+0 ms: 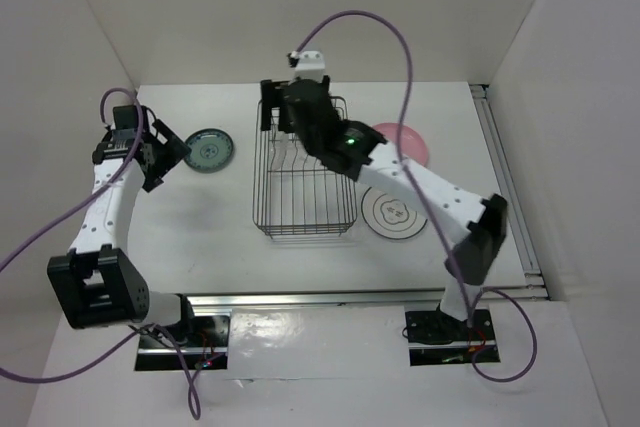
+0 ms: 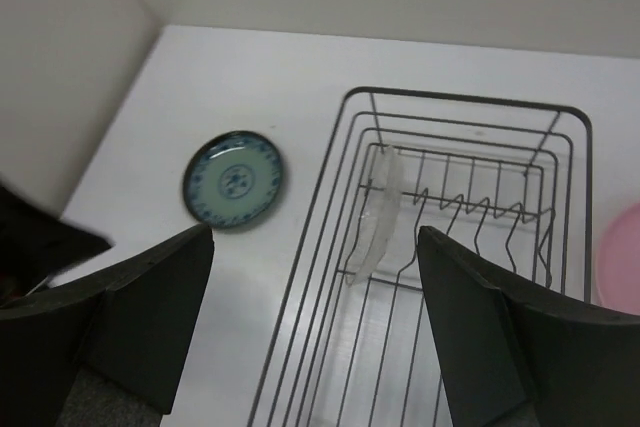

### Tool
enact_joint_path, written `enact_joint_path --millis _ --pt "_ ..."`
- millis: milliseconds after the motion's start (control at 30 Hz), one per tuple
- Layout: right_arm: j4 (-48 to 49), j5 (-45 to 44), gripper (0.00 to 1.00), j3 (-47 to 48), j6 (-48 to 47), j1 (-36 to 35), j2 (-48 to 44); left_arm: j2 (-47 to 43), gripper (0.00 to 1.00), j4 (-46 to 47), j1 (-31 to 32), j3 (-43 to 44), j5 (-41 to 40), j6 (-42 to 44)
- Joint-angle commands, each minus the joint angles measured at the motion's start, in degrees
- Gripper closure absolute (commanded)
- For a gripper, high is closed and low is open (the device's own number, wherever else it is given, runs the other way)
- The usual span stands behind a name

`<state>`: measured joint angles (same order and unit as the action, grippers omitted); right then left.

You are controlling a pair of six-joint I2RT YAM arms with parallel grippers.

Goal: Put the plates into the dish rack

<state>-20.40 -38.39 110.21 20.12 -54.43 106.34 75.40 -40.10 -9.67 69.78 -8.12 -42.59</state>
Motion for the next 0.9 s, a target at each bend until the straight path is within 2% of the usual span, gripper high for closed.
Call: enact_joint_path --millis 0,67,133,233,467,600,867 --pt "6.4 24.8 0.10 -9.0 -5.4 6.2 -13.5 5.5 0.00 3.4 -3.7 1.8 8.2 0.5" --pt "9.4 30.7 0.10 -16.8 -5.4 10.1 -22.4 8.0 0.00 4.9 -6.8 2.3 13.2 -1.0" --pt "8.6 30.7 0.10 -19.8 -5.4 11.9 -26.6 11.2 0.04 8.8 -9.1 1.8 18.2 -1.7" --pt "5.0 28.6 0.10 -21.7 -6.8 12.6 -31.2 13.4 0.04 13.3 -10.4 0.3 19.9 -5.5" --pt "6.5 30.4 0.10 -27.6 -6.9 15.5 -33.0 21.3 0.09 15.4 -10.4 4.9 22.2 -7.3" --pt "7.6 32.2 0.10 -28.1 -6.9 16.0 -32.4 27.4 0.12 15.4 -10.4 7.4 21.2 -7.3" --pt "9.2 35.1 0.10 -28.7 -7.5 17.2 -31.7 32.5 0.13 18.6 -10.4 8.0 22.9 -8.0"
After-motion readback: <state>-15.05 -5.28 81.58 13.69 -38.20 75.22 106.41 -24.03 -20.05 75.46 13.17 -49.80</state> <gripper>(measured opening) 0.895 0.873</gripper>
